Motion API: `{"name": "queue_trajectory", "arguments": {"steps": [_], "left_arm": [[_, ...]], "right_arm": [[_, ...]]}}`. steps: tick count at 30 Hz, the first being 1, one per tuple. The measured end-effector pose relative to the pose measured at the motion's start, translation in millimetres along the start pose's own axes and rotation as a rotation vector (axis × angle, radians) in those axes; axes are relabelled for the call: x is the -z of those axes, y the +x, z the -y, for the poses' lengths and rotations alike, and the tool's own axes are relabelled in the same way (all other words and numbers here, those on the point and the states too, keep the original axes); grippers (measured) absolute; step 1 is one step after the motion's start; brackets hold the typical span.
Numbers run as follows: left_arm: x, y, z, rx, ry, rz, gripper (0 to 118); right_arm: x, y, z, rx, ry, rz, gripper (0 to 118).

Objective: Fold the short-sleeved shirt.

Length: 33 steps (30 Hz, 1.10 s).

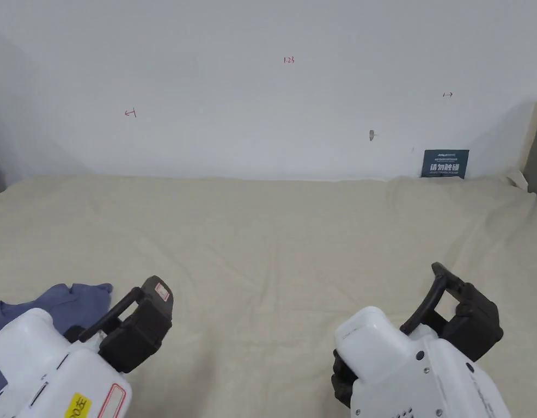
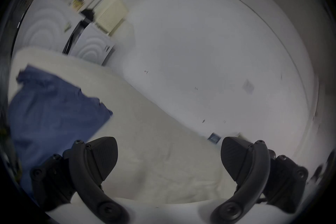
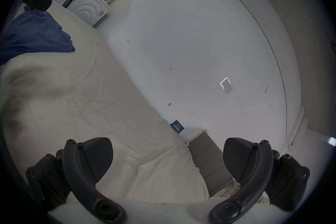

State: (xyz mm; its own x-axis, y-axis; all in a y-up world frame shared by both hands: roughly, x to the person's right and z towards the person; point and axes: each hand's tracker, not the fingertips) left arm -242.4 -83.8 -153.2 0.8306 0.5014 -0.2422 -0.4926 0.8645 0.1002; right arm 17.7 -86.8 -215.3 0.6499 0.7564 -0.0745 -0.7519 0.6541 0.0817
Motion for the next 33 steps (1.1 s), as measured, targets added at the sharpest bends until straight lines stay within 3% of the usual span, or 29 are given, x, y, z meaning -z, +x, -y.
{"name": "queue_trajectory", "arguments": {"steps": [4, 6, 8, 10, 14, 21, 26, 28, 29, 31, 32, 33], "left_arm": [[-3, 35, -13, 0.269, 0.06, -0.015, 114], [-4, 60, -13, 0.527, 0.06, -0.002, 114], [-7, 78, -6, 0.732, 0.035, 0.011, 114], [-8, 87, 2, 0.812, 0.029, -0.002, 114], [-8, 81, 5, 0.673, 0.03, -0.015, 114], [-8, 69, -4, 0.647, 0.023, 0.003, 114], [-9, 67, -5, 0.638, 0.011, -0.007, 114], [-12, 66, -7, 0.628, 0.008, 0.012, 107], [-13, 66, -9, 0.614, 0.014, 0.02, 96], [-12, 67, -11, 0.601, 0.022, 0.011, 33], [-10, 68, -12, 0.601, 0.023, -0.003, 11], [-11, 66, -13, 0.601, 0.024, -0.008, 10]], "right_arm": [[5, 37, 7, 0.486, -0.023, -0.092, 118], [9, 59, 18, 0.758, -0.004, -0.148, 118], [13, 73, 32, 0.871, -0.025, -0.16, 118], [13, 76, 42, 0.873, -0.041, -0.143, 118], [11, 70, 49, 0.849, -0.058, -0.094, 118], [7, 72, 38, 0.879, -0.03, -0.112, 118], [2, 69, 32, 0.824, -0.025, -0.055, 118], [3, 68, 34, 0.828, -0.009, -0.055, 115], [2, 69, 33, 0.836, 0.004, -0.053, 105], [3, 68, 31, 0.85, -0.004, 0.045, 16], [5, 68, 31, 0.854, -0.009, 0.031, 1], [5, 71, 33, 0.851, -0.002, 0.002, 1]]}}
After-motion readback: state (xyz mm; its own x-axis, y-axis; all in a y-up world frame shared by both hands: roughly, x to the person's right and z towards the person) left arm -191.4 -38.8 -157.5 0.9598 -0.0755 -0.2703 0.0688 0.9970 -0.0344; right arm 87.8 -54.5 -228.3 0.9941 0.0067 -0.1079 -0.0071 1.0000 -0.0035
